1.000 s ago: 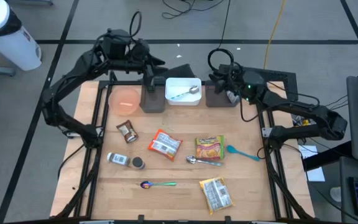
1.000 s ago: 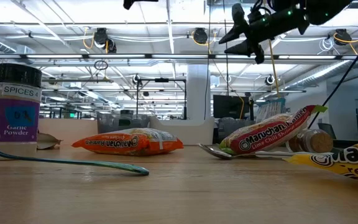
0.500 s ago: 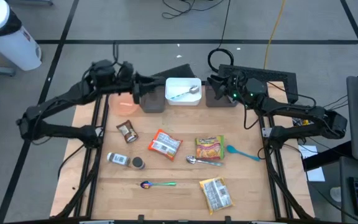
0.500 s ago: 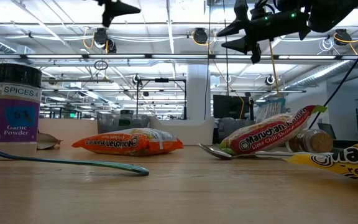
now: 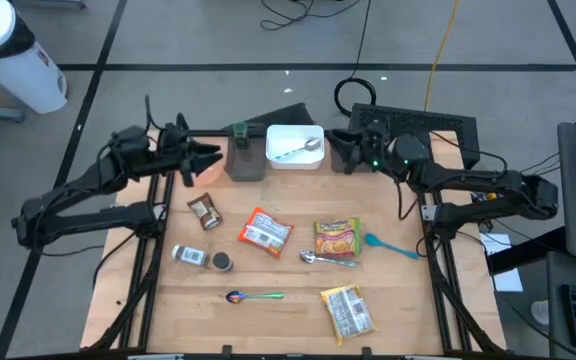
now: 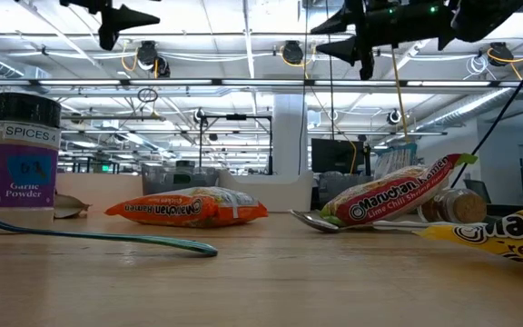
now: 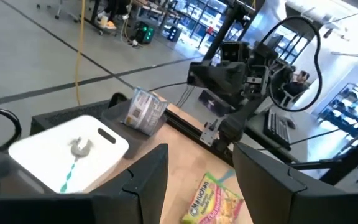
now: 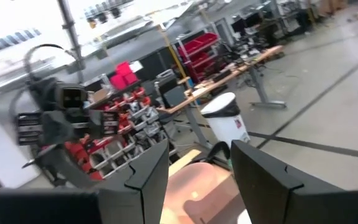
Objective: Pick & Place Food Item
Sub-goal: Put the orange seasoning pack into the left black bin
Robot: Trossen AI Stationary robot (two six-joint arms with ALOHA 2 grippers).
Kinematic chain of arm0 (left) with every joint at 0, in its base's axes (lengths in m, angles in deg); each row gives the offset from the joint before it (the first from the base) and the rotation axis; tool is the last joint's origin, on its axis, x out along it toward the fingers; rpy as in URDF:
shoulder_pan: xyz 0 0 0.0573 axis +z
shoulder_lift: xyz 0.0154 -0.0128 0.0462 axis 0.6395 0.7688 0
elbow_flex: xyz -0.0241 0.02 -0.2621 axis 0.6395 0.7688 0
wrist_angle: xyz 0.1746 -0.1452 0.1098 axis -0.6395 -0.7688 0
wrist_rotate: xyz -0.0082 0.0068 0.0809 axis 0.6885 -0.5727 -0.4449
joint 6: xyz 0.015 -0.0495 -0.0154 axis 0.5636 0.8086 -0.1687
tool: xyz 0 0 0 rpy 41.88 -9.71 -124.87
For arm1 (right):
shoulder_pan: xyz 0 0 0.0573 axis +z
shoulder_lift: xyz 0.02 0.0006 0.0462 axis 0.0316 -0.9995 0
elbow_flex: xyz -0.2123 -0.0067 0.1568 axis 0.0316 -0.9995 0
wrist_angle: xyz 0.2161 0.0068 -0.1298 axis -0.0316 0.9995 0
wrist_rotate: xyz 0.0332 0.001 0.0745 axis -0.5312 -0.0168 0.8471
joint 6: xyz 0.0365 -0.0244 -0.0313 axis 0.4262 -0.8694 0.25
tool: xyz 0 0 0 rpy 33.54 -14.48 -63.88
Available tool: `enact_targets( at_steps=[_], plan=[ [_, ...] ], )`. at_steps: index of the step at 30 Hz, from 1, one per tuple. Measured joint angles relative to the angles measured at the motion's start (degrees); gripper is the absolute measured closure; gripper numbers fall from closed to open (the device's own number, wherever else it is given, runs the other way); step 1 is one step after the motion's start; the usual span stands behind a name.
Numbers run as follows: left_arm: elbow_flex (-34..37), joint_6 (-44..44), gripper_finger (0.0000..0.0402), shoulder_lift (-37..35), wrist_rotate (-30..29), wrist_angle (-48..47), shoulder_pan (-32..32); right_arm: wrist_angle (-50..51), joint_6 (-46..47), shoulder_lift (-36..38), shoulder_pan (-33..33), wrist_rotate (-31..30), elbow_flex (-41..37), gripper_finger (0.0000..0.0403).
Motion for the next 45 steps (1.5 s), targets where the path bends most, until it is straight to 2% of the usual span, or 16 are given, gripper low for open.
enact_targets(
  at_steps=[6, 14, 23, 28, 34, 39, 45],
  plan=[
    [0.9, -0.2, 0.0215, 0.4, 1.5, 0.0, -1.1, -0.9, -1.3, -1.1, 4.5, -3.3, 0.0, 0.0238],
    [0.9, -2.4, 0.0215, 4.2, 2.2, -1.5, -1.5, -5.2, -2.4, -6.3, 9.7, -6.1, 1.6, 0.0238],
    [0.9, -4.8, 0.0215, 7.4, 3.1, -12.3, -1.5, -3.9, -8.4, -12.8, 12.5, -6.0, 9.6, 0.0238],
    [0.9, -2.1, 0.0215, 7.3, 2.9, -20.7, -1.4, 3.7, -11.0, -15.3, 12.5, -5.9, 15.3, 0.0238],
    [0.9, 1.3, 0.0215, 3.8, 1.2, -27.4, -1.4, 12.3, -13.5, -15.3, 12.0, -4.3, 19.9, 0.0239],
    [0.9, 6.2, 0.0215, -1.6, -3.9, -35.0, -1.4, 12.3, -13.4, -15.3, 11.0, -4.3, 19.8, 0.0239],
    [0.9, 12.9, 0.0215, -5.8, -4.2, -42.4, -1.4, 12.5, -12.2, -15.3, 10.6, -3.8, 19.8, 0.0239]
  ],
)
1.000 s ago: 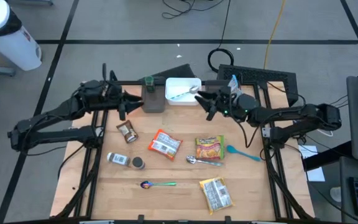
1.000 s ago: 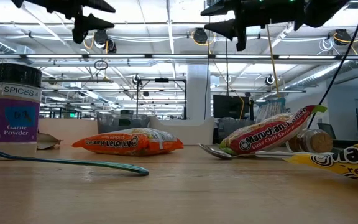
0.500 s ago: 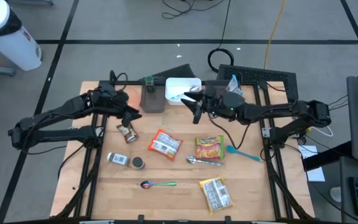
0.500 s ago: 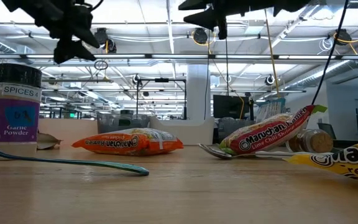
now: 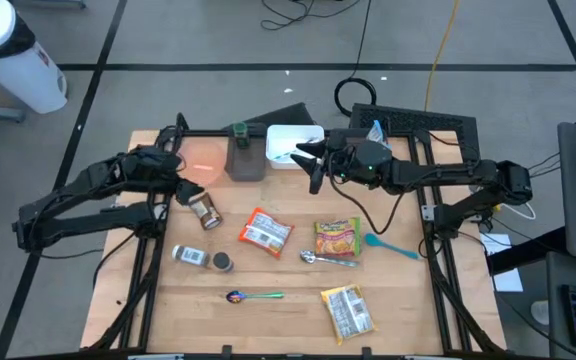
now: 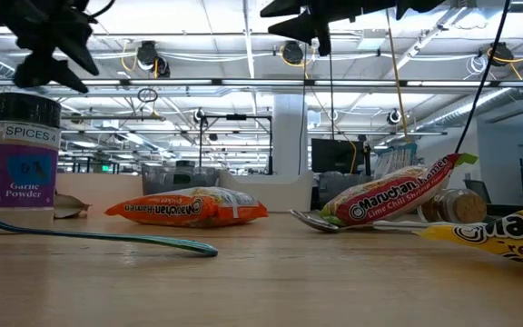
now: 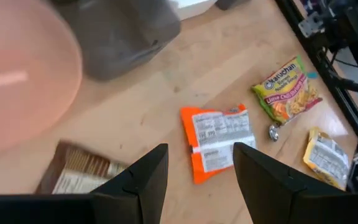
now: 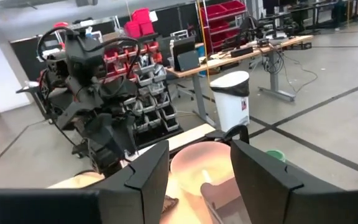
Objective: Pick & Place Food Item
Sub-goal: Put the orange seasoning pack into the left black bin
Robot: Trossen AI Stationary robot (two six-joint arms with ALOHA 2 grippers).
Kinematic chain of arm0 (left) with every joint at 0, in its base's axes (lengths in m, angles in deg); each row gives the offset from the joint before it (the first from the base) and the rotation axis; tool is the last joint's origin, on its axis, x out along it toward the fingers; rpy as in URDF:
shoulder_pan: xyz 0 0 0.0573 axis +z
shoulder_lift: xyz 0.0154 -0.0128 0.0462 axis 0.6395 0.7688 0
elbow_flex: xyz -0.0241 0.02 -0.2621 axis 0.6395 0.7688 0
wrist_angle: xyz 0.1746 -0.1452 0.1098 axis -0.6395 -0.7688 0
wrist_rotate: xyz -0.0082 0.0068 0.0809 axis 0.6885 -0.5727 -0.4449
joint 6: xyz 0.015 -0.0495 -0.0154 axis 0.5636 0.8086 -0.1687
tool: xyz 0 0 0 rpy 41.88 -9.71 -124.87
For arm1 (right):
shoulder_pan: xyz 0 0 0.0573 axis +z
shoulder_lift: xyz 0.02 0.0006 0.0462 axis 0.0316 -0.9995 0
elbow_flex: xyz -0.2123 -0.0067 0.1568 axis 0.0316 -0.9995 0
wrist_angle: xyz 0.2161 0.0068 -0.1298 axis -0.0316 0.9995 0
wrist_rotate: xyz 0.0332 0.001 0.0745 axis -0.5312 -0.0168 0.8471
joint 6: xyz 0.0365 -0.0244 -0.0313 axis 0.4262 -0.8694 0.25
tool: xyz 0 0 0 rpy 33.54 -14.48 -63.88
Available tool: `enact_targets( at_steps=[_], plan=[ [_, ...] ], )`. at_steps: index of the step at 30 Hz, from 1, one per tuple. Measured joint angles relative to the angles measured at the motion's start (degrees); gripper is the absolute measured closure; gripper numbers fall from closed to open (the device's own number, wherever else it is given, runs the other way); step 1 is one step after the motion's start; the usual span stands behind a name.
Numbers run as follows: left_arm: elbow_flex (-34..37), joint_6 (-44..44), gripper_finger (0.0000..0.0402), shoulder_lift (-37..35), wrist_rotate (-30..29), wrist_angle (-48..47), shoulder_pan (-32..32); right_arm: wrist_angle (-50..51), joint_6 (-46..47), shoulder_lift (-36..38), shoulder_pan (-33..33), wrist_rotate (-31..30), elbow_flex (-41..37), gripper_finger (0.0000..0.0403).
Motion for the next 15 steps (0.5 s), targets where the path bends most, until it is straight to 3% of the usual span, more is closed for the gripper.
enact_targets(
  at_steps=[8, 15],
  plan=[
    [0.0, 8.6, 0.0215, -0.7, -2.1, -10.9, 0.0, -0.1, -0.3, 0.0, -0.6, 1.2, 0.0, 0.0239],
    [5.5, 14.3, 0.0215, -0.7, -3.3, -10.7, 0.0, 1.9, 0.2, 0.0, -1.8, 9.6, 0.0, 0.0239]
  ],
)
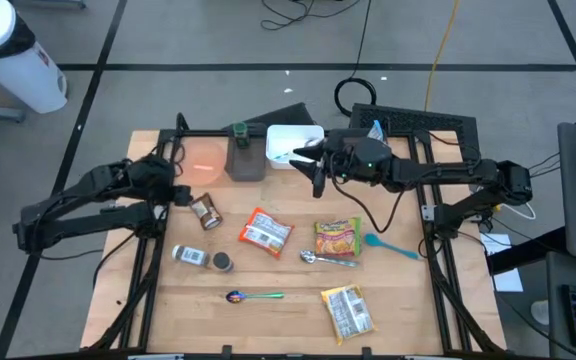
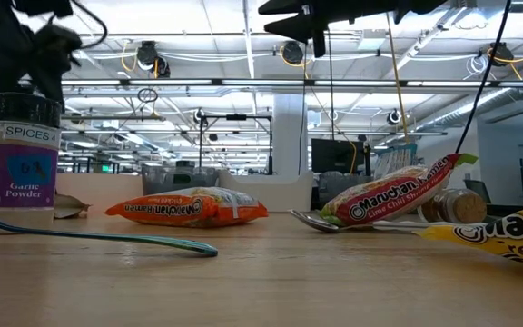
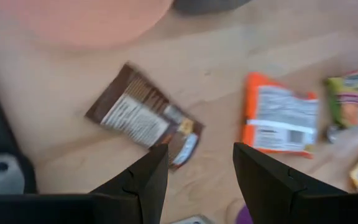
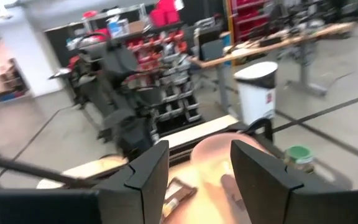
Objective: Pick & Place Food Item
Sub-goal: Put the orange seasoning pack into the left black bin
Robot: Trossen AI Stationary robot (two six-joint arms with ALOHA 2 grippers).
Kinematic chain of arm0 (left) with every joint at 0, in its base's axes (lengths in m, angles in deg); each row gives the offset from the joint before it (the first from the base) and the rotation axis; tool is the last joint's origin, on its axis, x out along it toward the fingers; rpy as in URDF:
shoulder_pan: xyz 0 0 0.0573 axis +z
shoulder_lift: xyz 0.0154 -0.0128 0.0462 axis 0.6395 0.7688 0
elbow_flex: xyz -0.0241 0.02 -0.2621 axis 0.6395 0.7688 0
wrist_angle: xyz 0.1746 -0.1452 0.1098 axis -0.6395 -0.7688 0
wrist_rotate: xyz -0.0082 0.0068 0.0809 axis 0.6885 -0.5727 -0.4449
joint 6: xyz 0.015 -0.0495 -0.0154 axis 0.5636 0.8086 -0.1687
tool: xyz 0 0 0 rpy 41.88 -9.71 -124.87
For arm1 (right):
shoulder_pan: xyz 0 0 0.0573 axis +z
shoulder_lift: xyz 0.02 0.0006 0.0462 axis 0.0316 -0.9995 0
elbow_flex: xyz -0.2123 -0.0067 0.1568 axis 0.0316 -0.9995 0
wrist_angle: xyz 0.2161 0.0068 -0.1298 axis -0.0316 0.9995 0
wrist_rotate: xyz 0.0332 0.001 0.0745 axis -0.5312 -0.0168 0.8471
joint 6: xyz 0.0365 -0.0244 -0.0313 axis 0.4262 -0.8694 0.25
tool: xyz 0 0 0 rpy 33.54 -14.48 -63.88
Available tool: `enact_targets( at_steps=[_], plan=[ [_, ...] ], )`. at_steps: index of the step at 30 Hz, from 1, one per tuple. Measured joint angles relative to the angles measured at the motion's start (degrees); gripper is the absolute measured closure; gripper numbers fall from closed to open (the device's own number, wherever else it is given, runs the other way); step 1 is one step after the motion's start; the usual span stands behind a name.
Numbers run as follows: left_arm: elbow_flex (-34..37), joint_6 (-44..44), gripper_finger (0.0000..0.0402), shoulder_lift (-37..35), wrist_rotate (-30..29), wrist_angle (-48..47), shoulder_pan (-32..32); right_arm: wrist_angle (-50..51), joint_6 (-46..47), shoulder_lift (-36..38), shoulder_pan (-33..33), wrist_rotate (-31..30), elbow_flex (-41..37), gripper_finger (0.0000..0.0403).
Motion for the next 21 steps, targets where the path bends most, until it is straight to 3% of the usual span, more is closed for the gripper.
enact_targets(
  at_steps=[7, 12, 21],
  plan=[
    [5.1, 1.7, 0.0215, 1.6, 0.3, 6.4, 0.5, 0.9, 3.1, 0.0, 0.1, 6.9, 0.0, 0.0239],
    [5.8, -3.4, 0.0215, 5.2, 0.3, 6.9, 2.1, 1.8, 3.3, 0.0, 0.1, 12.2, 0.0, 0.0239],
    [5.8, -15.1, 0.0215, 14.0, 2.7, 4.7, 8.1, 3.0, 2.9, 0.0, -0.4, 12.4, 0.0, 0.0239]
  ],
)
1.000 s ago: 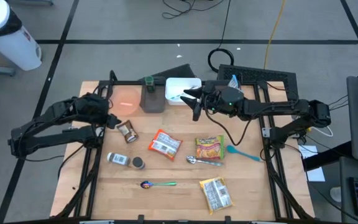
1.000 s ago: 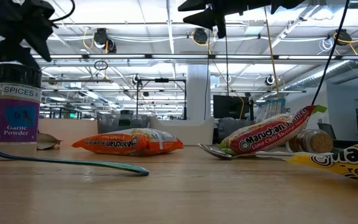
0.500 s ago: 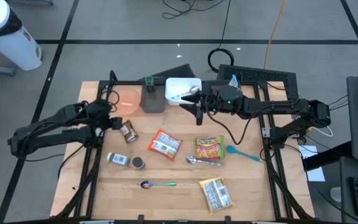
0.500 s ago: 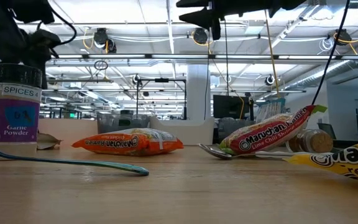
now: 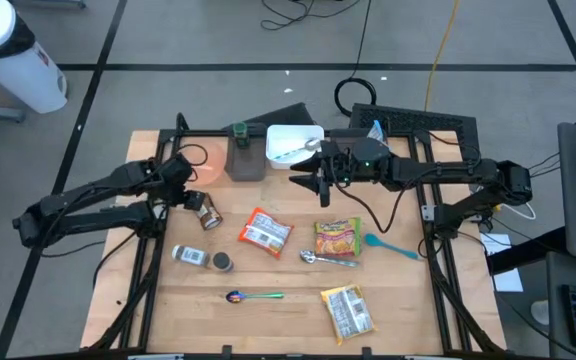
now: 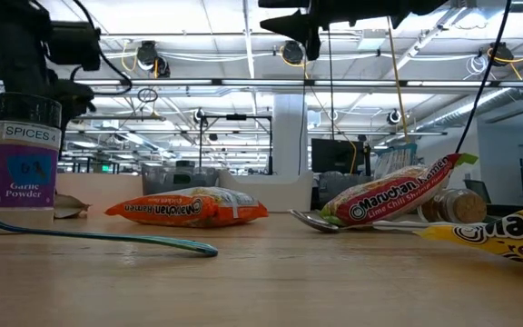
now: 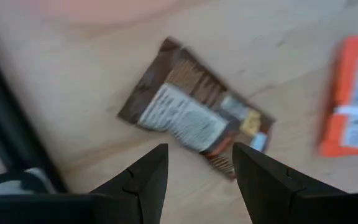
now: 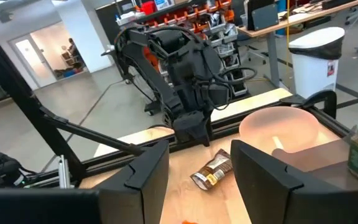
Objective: Pick & Place Food Item
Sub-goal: Put the orange seasoning pack into the left black bin
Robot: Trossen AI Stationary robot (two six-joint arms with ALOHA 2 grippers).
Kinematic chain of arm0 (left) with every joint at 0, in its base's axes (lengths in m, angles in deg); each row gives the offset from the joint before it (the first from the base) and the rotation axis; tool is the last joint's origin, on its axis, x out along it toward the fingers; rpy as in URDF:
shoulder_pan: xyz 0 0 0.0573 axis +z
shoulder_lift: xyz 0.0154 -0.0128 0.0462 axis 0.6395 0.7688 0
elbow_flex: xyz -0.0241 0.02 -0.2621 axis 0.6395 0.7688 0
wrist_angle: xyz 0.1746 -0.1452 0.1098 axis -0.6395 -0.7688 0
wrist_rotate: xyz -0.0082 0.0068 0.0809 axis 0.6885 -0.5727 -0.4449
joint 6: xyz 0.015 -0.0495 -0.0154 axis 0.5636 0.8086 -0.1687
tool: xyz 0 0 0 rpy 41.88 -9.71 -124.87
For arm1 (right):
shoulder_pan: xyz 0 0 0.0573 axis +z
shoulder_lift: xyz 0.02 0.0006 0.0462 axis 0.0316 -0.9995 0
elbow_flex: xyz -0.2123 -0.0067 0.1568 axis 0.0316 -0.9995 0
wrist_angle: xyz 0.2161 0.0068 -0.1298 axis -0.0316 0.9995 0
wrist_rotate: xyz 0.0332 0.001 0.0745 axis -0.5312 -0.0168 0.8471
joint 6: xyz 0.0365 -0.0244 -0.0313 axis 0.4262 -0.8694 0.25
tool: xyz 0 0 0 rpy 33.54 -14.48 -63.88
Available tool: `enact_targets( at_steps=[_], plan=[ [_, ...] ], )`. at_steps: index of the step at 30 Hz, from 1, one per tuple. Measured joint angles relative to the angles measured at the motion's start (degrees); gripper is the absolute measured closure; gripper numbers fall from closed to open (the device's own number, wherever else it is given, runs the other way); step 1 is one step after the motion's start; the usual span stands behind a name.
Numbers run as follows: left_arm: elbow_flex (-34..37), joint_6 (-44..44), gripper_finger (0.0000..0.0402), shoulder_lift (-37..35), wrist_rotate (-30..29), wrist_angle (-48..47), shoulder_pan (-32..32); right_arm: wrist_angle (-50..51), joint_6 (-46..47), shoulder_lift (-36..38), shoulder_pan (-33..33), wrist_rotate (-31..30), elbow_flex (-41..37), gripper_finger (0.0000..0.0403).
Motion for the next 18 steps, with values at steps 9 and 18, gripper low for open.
enact_targets(
  at_steps=[9, 18],
  plan=[
    [0.0, -12.0, 0.0215, 9.7, 3.6, 0.2, 7.9, 0.2, -0.7, 0.0, 0.0, 0.0, 0.0, 0.0239],
    [0.0, -12.8, 0.0215, 17.1, 5.7, 0.4, 11.3, 0.2, -1.9, 0.0, 0.0, -0.1, 0.0, 0.0239]
  ],
)
